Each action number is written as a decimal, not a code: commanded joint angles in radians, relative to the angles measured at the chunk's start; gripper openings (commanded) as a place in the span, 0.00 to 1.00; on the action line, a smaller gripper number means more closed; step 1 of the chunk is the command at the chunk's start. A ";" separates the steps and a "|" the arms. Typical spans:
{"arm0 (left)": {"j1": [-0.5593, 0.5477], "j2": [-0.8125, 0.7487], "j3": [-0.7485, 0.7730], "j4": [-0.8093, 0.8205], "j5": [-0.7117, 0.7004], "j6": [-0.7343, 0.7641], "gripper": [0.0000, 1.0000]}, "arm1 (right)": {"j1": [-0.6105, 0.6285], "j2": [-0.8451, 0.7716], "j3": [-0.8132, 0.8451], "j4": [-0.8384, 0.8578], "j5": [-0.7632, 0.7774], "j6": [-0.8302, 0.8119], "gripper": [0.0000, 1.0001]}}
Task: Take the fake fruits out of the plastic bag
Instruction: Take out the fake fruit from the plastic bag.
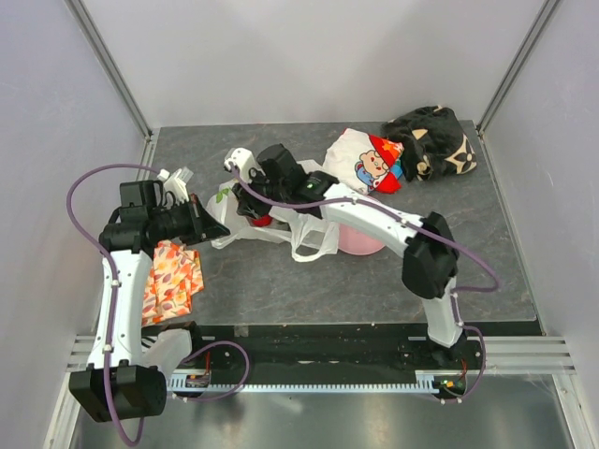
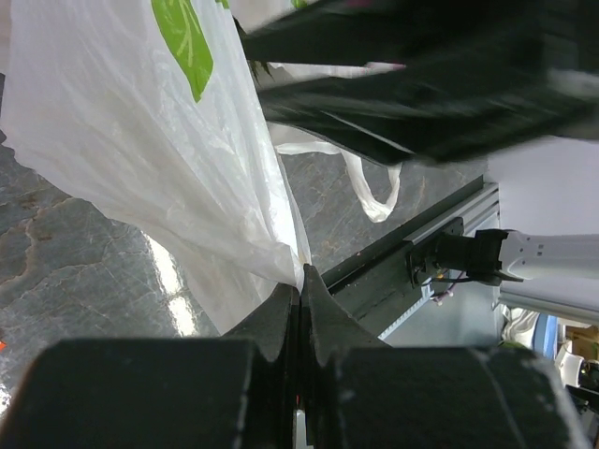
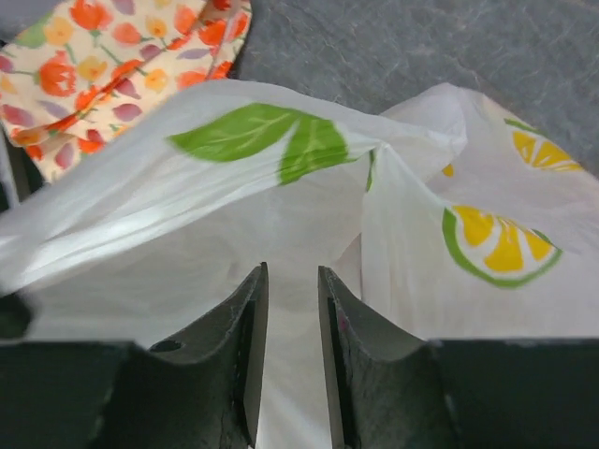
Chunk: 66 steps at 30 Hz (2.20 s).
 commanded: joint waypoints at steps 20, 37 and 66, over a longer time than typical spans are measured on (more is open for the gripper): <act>0.001 -0.007 -0.025 -0.026 0.008 0.034 0.01 | 0.003 0.327 0.183 0.019 0.470 0.329 0.95; 0.001 -0.019 -0.074 -0.050 0.016 0.041 0.02 | -0.012 0.483 0.292 0.005 0.628 0.502 0.89; 0.002 0.222 0.168 0.123 0.005 0.006 0.02 | -0.099 -0.108 -0.153 -0.081 -0.070 -0.008 0.19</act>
